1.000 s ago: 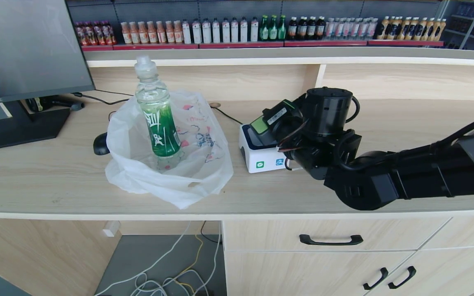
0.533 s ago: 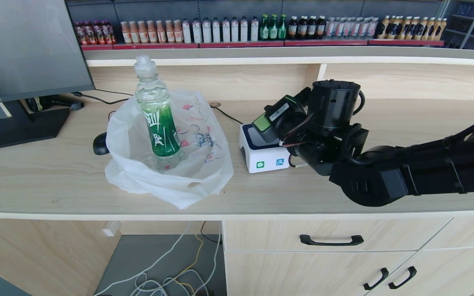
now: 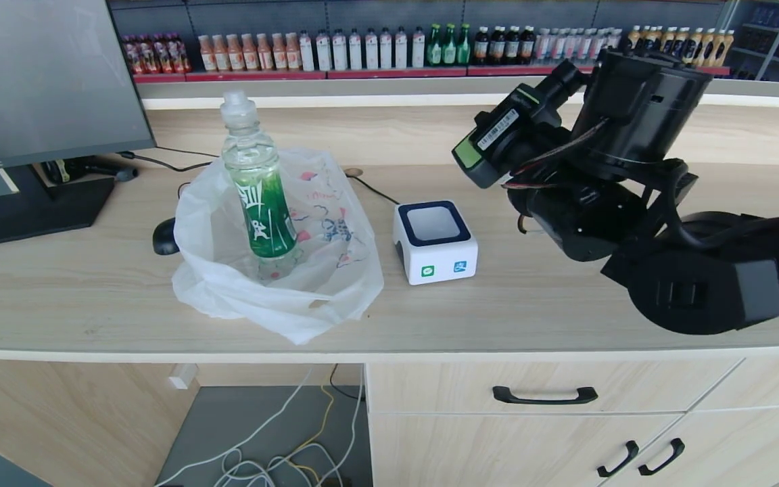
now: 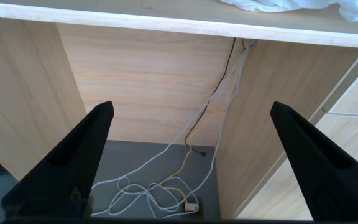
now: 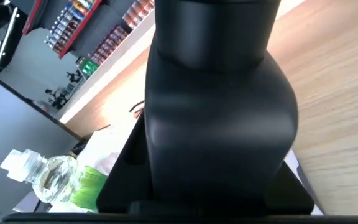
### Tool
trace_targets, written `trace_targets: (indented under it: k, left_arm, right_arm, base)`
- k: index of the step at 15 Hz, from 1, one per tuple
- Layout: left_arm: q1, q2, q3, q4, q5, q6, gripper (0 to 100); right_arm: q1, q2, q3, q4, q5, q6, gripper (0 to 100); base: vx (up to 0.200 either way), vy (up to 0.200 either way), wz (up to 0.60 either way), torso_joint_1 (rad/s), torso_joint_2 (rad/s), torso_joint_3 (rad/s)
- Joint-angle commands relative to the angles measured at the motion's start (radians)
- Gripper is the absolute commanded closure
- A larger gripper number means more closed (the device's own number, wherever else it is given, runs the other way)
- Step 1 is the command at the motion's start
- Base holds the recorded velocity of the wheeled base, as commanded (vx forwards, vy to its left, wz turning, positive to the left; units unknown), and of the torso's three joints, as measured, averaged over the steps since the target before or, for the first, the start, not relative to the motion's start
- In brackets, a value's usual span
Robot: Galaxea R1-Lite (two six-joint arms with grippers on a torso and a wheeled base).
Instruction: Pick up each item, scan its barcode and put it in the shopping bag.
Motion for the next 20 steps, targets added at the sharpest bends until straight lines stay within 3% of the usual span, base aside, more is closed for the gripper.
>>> trace_targets:
  k: [1, 6, 9, 11, 17, 20]
  left_arm:
    - [0.0, 0.0, 0.0, 0.0, 0.0, 0.0, 0]
    - [0.0, 0.0, 0.0, 0.0, 0.0, 0.0, 0]
    - [0.0, 0.0, 0.0, 0.0, 0.0, 0.006, 0]
    - [0.0, 0.0, 0.0, 0.0, 0.0, 0.004, 0]
    - [0.0, 0.0, 0.0, 0.0, 0.0, 0.006, 0]
    - [0.0, 0.0, 0.0, 0.0, 0.0, 0.003, 0]
  right_arm:
    - [0.012, -0.119, 0.105, -0.112, -0.039, -0.108, 100]
    - [0.016, -0.248, 0.444, -0.477, 0.102, -0.518, 100]
    - [0.012, -0.231, 0.566, -0.611, 0.332, -0.687, 100]
    - [-0.019, -0.227, 0.611, -0.615, 0.398, -0.733, 100]
    - [-0.086, -0.147, 0.571, -0.658, 0.42, -0.734, 100]
    - [-0.132, -0.133, 0.566, -0.664, 0.444, -0.716, 100]
  base:
    - [0.0, 0.0, 0.0, 0.0, 0.0, 0.0]
    - [0.0, 0.0, 0.0, 0.0, 0.0, 0.0]
    - [0.0, 0.0, 0.0, 0.0, 0.0, 0.0]
    - [0.0, 0.0, 0.0, 0.0, 0.0, 0.0]
    - [0.0, 0.0, 0.0, 0.0, 0.0, 0.0]
    - [0.0, 0.2, 0.0, -0.004, 0.0, 0.002]
